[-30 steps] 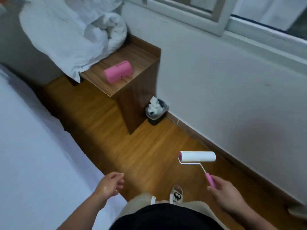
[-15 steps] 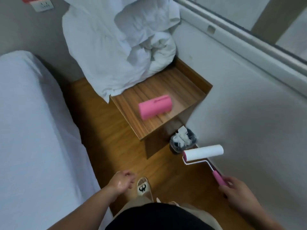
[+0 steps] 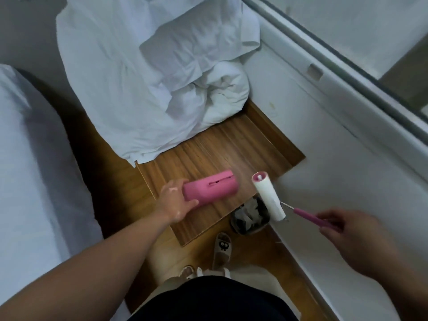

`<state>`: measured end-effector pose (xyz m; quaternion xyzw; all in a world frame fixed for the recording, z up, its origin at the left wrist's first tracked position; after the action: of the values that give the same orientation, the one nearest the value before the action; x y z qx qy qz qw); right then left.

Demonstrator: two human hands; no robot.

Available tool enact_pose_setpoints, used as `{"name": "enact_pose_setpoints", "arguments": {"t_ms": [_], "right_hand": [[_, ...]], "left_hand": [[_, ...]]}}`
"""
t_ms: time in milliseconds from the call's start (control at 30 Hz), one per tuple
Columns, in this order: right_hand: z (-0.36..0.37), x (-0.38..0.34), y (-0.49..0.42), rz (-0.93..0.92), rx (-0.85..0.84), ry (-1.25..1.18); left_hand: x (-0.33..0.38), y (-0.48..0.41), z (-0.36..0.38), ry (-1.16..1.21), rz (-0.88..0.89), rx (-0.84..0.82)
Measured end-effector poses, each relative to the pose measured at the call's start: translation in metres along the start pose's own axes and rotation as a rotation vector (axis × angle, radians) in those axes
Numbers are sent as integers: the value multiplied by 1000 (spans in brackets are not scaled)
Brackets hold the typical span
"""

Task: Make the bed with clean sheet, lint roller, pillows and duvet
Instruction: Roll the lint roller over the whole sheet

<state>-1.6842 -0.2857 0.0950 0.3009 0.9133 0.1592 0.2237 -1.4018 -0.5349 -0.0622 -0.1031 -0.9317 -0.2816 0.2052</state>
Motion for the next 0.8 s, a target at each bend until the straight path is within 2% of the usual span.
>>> {"name": "enact_pose_setpoints", "arguments": {"t_ms": [100,233,433,500,567,800], "right_hand": [[-37,-21,-39,-99,67,69],[-65,-41,-79,-294,100,79],[-92,-53,-117,-412,191,-127],[-97,-57,-127,-461,204,-116],[-97,-67,-134,-519,185,-78],[-44,-93,-162,-630,-59,176]], "left_hand": [[10,-1,11,-86,6,32],[4,-4,22,-78,-58,92],[-2,-6,25,-43,-124,128],[-3,-6,28,-24,-135,113],[-6,-7,31,-1,-135,106],[-15,-11,38,40,-126,92]]}}
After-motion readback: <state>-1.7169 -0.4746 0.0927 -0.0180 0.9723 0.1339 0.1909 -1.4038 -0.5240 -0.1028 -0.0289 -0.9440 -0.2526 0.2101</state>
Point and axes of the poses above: each hand's wrist, its own y-axis away from the middle knuckle, its own z-axis out of the palm, x = y × z, the point moved 5 cm from there along -y, towards the middle knuckle, and after that the axes turned 7 degrees about -z, right-handed, at the moved point
